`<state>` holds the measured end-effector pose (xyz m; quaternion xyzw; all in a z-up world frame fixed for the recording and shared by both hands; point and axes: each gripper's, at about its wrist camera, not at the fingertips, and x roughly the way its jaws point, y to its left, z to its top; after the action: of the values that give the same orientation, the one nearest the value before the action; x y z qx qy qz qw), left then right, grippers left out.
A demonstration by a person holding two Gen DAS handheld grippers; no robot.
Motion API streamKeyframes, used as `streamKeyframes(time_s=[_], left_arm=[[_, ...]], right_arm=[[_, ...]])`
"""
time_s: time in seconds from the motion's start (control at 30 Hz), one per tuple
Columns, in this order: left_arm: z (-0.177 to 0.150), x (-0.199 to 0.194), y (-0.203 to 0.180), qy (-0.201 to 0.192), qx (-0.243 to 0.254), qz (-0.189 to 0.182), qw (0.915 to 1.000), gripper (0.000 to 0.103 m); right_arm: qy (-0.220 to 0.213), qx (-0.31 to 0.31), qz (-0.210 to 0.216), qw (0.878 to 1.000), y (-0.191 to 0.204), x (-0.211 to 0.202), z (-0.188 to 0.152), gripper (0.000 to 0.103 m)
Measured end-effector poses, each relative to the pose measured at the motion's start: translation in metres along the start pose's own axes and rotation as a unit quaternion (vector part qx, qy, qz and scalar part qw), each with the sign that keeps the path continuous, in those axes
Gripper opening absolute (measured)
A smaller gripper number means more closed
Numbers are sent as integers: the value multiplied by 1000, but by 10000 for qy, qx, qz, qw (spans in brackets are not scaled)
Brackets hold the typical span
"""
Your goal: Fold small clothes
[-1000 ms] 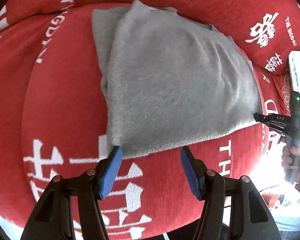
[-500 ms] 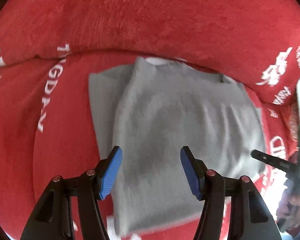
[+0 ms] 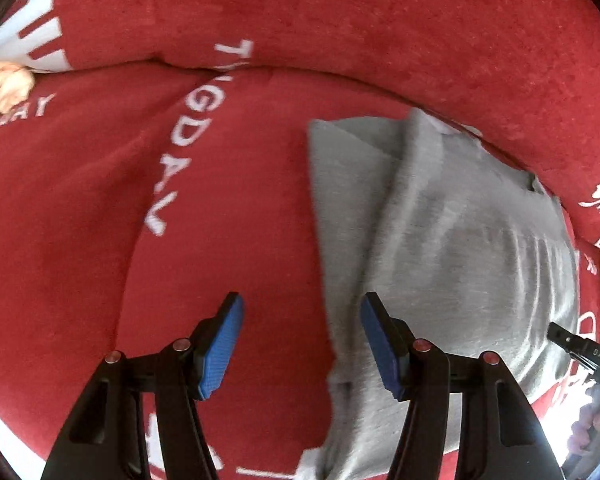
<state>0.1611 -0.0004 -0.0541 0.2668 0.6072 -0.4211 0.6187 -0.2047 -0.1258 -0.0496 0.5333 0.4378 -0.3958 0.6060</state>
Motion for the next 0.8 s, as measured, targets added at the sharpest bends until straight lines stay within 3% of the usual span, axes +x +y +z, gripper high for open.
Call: streamKeyframes(time_s=[0.33,0.47,0.5,0.57,0.8], left_arm=[[-15,-20,-20,90,371,-55,9993,62],[-18,-18,-31,187,404,-53,9990,62],[-20,-19,-31,160,407,-9,9990,65],[-24,-24,-31,100,386,99,9992,96],[-35,-31,-26,143,386,148,9990,96]], right_arm=[[24,38,-66,10000,8,-1,4,8],[39,36,-23,10000,10,-7,-1,14],[46,50,0,10000,10,-8,-3,15],[46,72,14,10000,11,-10,-7,18],[121,147,101,9998,15,-11,-19,21]])
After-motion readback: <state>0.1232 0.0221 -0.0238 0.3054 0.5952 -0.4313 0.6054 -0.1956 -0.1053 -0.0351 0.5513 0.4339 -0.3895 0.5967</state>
